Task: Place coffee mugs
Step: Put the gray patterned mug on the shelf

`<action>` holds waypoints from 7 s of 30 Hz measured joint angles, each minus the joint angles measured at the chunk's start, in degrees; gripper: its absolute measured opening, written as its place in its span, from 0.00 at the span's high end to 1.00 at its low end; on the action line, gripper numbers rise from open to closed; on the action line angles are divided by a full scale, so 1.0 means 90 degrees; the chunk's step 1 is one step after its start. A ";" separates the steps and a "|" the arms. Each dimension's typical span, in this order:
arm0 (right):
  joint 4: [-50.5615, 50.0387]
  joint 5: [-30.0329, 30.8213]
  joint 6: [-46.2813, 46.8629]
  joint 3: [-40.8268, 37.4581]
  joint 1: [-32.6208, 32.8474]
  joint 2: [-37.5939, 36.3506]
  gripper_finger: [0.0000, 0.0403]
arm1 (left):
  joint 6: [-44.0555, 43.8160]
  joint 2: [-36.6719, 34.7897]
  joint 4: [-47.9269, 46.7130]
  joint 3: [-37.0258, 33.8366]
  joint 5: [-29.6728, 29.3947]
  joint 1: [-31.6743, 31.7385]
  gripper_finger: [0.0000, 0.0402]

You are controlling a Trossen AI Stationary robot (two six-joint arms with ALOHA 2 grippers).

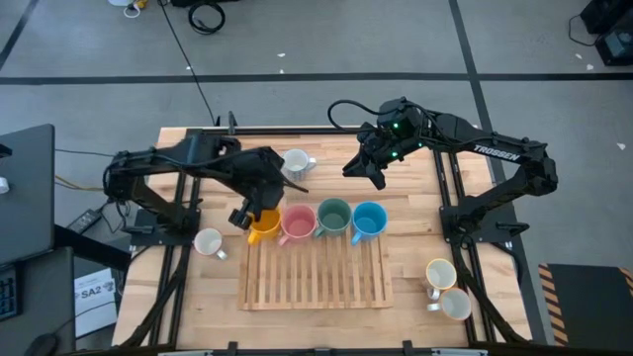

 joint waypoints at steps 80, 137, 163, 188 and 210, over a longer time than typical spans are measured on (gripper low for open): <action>-0.0073 0.0000 -0.0097 0.0000 0.0002 0.0002 0.78 | -0.7028 -0.3261 -0.0502 -0.6596 0.0449 0.0002 0.63; -0.0075 0.0000 -0.0097 -0.0001 0.0002 0.0002 0.78 | -0.7342 -0.3120 0.0400 -0.6812 0.0709 -0.0148 0.95; -0.0075 0.0000 -0.0097 -0.0002 0.0002 0.0002 0.78 | -0.7216 -0.3123 -0.0665 -0.5625 0.0782 -0.0151 0.96; -0.0075 0.0000 -0.0097 -0.0002 0.0002 0.0002 0.78 | -0.7902 -0.3028 -0.1266 -0.3017 0.2522 -0.0357 0.96; -0.0070 0.0000 -0.0097 0.0000 0.0002 0.0002 0.78 | -0.7518 -0.0225 -0.1103 -0.0138 0.2014 -0.1819 0.96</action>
